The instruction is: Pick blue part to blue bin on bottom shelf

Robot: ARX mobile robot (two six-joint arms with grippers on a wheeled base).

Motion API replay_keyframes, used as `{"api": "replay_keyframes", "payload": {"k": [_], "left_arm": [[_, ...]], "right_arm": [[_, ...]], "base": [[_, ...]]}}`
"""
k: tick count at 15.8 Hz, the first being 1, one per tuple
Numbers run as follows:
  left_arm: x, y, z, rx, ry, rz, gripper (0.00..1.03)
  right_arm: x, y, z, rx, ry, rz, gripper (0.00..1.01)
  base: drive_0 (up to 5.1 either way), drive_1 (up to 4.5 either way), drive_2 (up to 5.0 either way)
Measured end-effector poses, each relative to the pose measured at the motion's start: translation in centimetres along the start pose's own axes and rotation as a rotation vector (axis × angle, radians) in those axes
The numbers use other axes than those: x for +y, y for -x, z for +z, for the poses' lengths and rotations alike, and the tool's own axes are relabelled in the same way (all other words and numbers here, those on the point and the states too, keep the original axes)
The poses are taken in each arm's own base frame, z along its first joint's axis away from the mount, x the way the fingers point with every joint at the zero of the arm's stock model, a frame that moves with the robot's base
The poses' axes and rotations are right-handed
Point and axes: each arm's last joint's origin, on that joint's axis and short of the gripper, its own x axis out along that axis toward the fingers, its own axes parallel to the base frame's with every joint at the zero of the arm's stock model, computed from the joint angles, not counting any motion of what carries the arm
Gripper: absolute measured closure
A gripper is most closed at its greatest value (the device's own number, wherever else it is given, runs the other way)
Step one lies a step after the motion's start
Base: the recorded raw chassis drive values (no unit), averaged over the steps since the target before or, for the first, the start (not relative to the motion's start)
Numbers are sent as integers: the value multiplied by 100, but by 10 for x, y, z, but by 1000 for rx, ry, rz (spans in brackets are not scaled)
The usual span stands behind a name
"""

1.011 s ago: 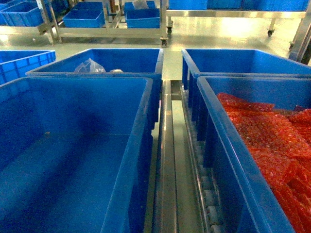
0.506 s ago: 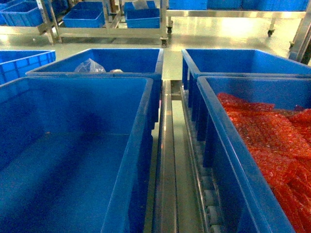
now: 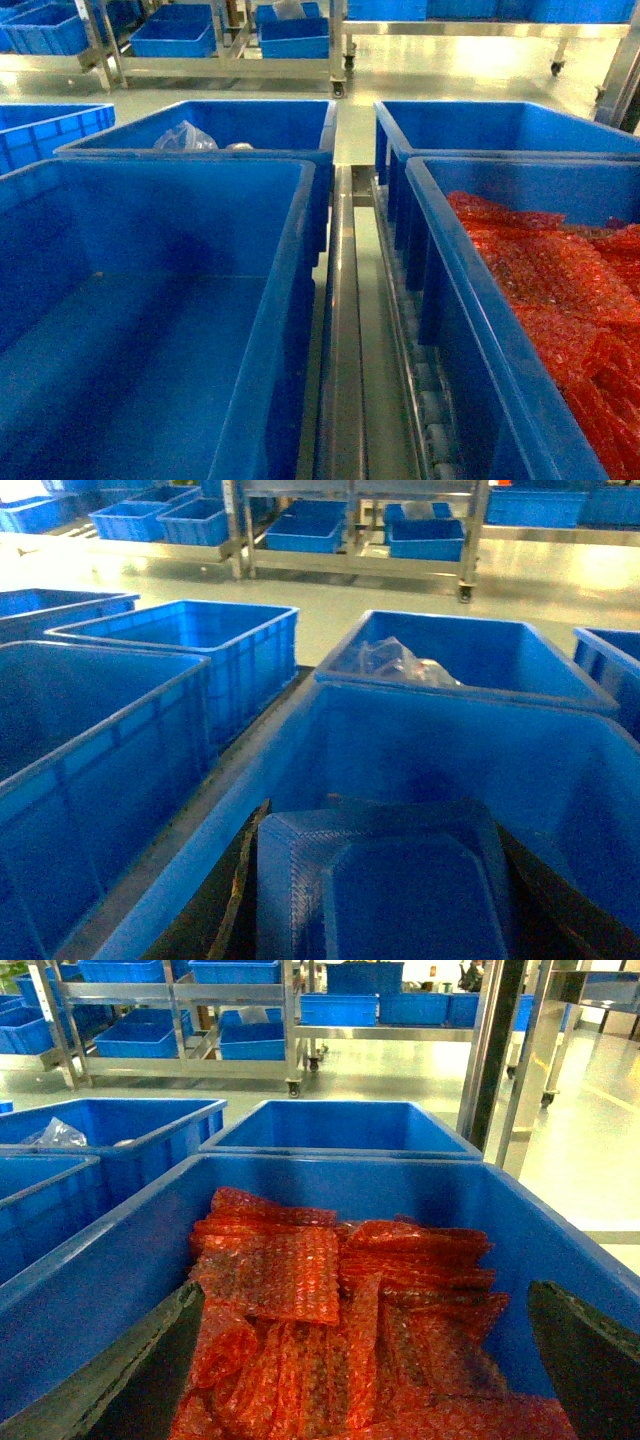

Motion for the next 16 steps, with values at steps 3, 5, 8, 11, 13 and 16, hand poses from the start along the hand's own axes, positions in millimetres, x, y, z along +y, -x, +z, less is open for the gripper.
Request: {"api": "replay_keyframes", "payload": {"k": [3, 5, 8, 11, 13, 16], "left_arm": [[-41, -44, 12, -21, -16, -87, 59], [-57, -66, 4, 28, -40, -93, 54], [-49, -54, 7, 46, -40, -98, 23], [-41, -46, 15, 6, -6, -84, 5], [-42, -48, 10, 11, -17, -107, 7], [-14, -38, -7, -60, 1, -217, 45]], "right_arm": [[0, 0, 0, -1, 0, 0, 3], [0, 0, 0, 0, 0, 1, 3], [0, 0, 0, 0, 0, 0, 3], [0, 0, 0, -1, 0, 0, 3], [0, 0, 0, -1, 0, 0, 3], [0, 0, 0, -1, 0, 0, 3]], "base": [[0, 0, 0], [0, 0, 0], [0, 0, 0], [0, 0, 0], [0, 0, 0], [0, 0, 0]]}}
